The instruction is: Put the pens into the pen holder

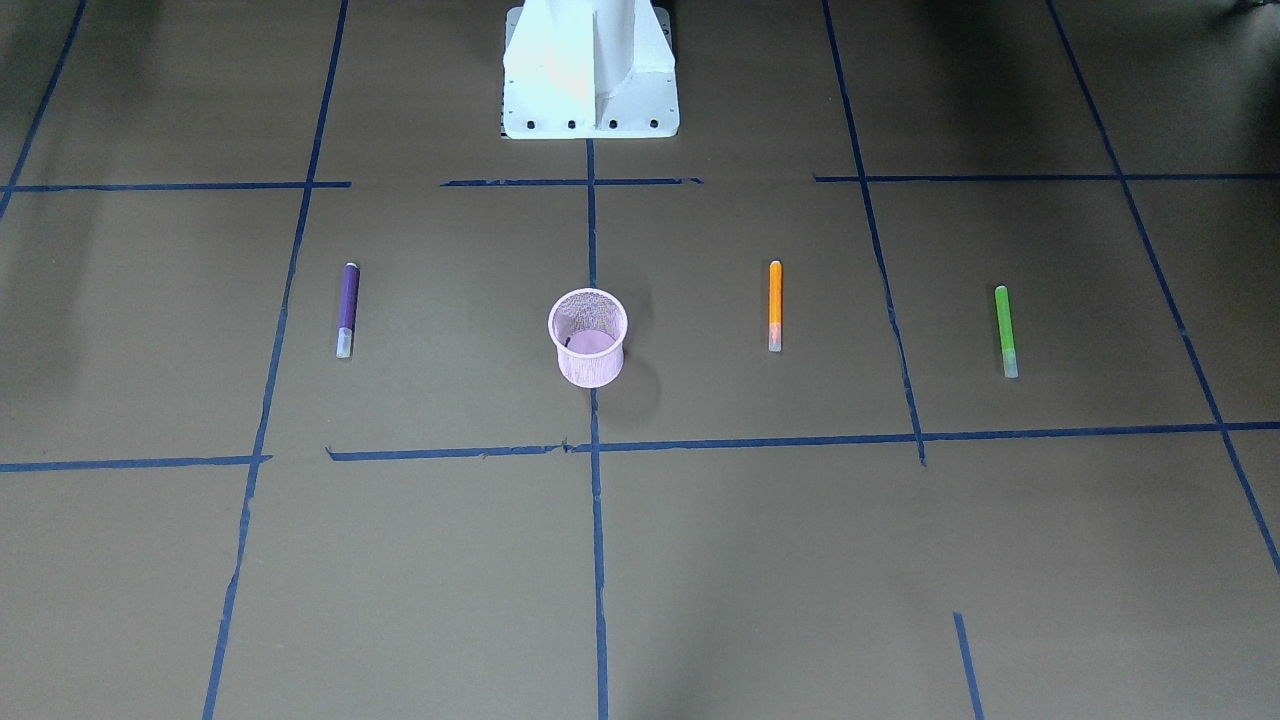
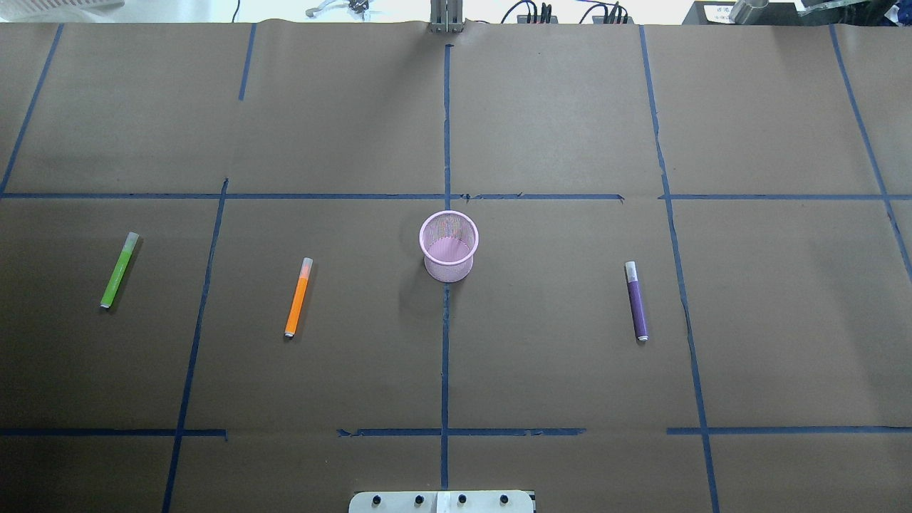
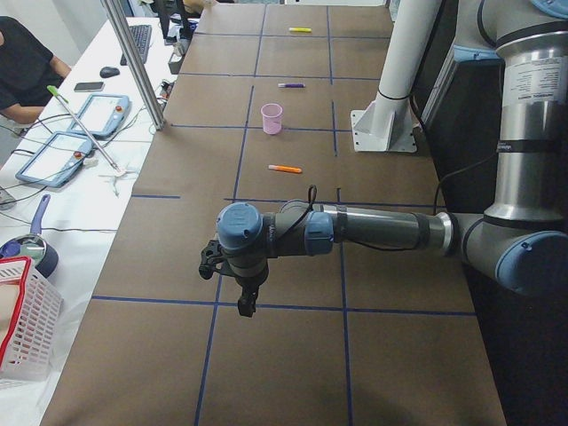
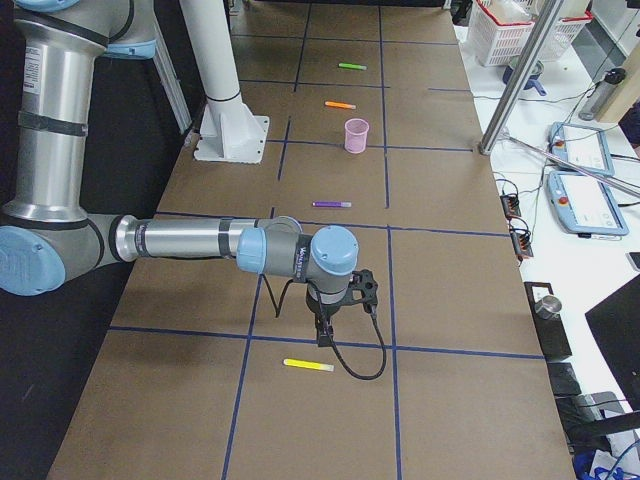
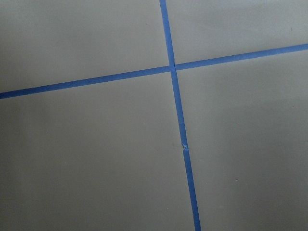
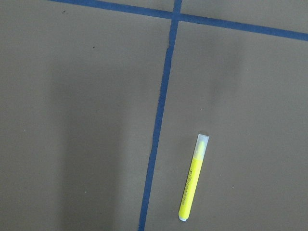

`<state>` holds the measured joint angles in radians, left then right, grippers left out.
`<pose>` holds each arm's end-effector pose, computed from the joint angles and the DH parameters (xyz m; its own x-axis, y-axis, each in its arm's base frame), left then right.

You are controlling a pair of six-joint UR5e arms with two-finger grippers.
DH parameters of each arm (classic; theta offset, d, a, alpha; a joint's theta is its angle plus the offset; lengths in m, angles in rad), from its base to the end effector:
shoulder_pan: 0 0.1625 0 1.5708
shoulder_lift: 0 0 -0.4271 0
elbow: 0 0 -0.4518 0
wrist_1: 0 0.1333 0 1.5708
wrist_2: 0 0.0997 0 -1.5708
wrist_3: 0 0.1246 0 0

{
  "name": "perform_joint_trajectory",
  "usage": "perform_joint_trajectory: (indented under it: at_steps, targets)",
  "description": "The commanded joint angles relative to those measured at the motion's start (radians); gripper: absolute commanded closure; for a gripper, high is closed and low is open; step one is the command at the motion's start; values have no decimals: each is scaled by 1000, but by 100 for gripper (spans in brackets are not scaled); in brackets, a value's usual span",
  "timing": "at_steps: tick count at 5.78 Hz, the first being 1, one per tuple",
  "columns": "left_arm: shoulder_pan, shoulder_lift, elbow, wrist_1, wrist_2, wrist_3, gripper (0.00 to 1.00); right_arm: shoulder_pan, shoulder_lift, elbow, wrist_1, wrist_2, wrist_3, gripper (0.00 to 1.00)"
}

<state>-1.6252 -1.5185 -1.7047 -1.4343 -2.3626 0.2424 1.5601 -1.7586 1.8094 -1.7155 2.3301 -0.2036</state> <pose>-0.0730 -0.5195 0.6451 0.6920 0.1644 -0.7029 -0.1152 0.9864 0.1173 0.0426 -0.4627 0.6585 0.7088 -0.1457 0.6902 0.1572 0.9865 0.0467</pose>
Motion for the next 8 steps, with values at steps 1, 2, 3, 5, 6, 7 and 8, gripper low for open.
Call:
perform_joint_trajectory:
  at_steps: [1,2,3,5,6,7,8]
  targets:
    - [11,33,-15,-20,-9,12,0,0,-1,4,1,6,3,0]
    - [11,41,-32,-20,-10,14,0,0,-1,8,2,6,4,0]
    - [11,59,-45,-20,-12,15,0,-2,8,14,1,2,6,0]
    - [13,73,-58,-21,-12,14,0,-2,8,18,1,5,6,0]
    - [13,73,-58,-20,-12,6,0,-2,8,18,1,8,6,0]
    - [13,75,-53,-23,-12,9,0,-2,7,16,1,9,1,0]
    - [34,72,-50,-38,-12,3,0,-3,4,1,-2,9,4,0]
